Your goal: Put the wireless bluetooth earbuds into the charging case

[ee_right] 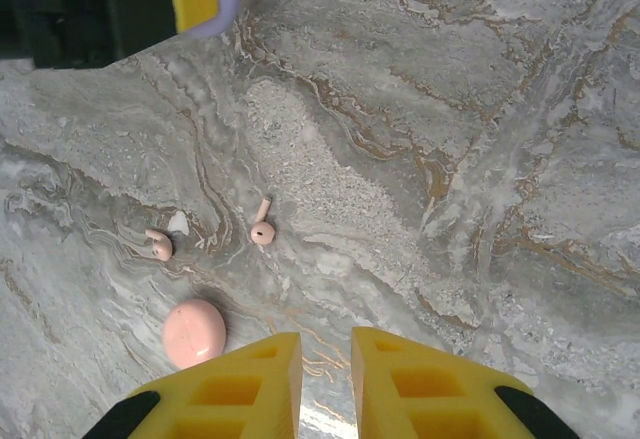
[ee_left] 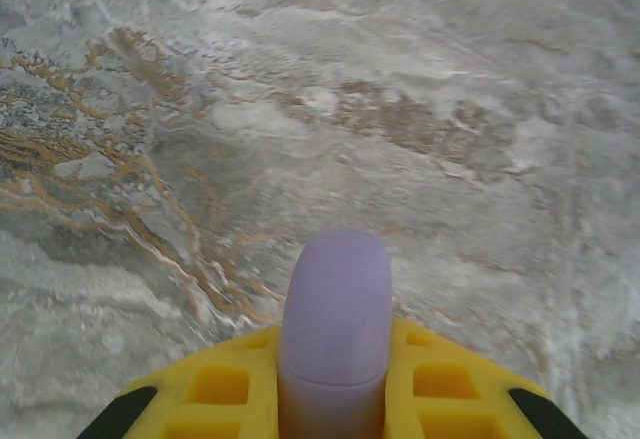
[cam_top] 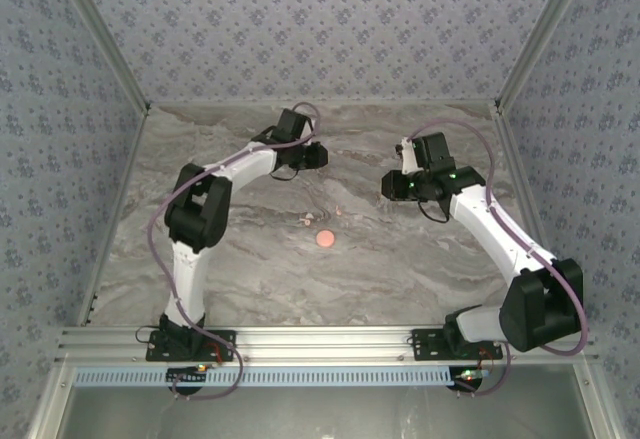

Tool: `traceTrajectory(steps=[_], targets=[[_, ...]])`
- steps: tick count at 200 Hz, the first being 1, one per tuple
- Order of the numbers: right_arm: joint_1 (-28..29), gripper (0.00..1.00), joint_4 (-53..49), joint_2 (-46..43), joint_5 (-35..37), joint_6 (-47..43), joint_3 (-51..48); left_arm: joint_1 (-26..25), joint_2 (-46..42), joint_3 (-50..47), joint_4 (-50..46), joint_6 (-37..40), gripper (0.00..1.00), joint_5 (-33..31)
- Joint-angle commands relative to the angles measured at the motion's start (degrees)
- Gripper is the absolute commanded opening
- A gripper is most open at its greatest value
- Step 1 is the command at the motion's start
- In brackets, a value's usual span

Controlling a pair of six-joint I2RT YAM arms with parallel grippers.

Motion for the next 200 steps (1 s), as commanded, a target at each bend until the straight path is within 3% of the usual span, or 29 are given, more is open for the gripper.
traceTrajectory(steps=[1, 74, 106, 150, 200], targets=[[-0.5, 0.21, -1.2, 0.2, 0.5, -0.1, -0.3, 0.9, 4.4, 7.5, -7.6, 0.3, 0.12, 2.1], [-0.5, 0.22, -1.6, 1.1, -0.2, 0.2, -0.3, 2.6, 15.8, 22.8, -15.1, 1.0, 0.16, 3.2], [-0.4, 0.23, -2.1, 1.4, -0.7, 0.0, -0.1, 3.0, 16.6, 22.7, -15.6, 1.1, 0.36, 1.3], [-0.5, 0.25, -2.1, 1.8, -0.5, -0.4, -0.2, 3.2, 11.5, 19.5, -15.7, 5.3, 0.61, -5.3], [-0.4, 0.28, -1.8, 3.4, -1.8, -0.7, -0.5, 3.2, 0.0, 11.0, -15.2, 9.9, 0.67, -10.8]])
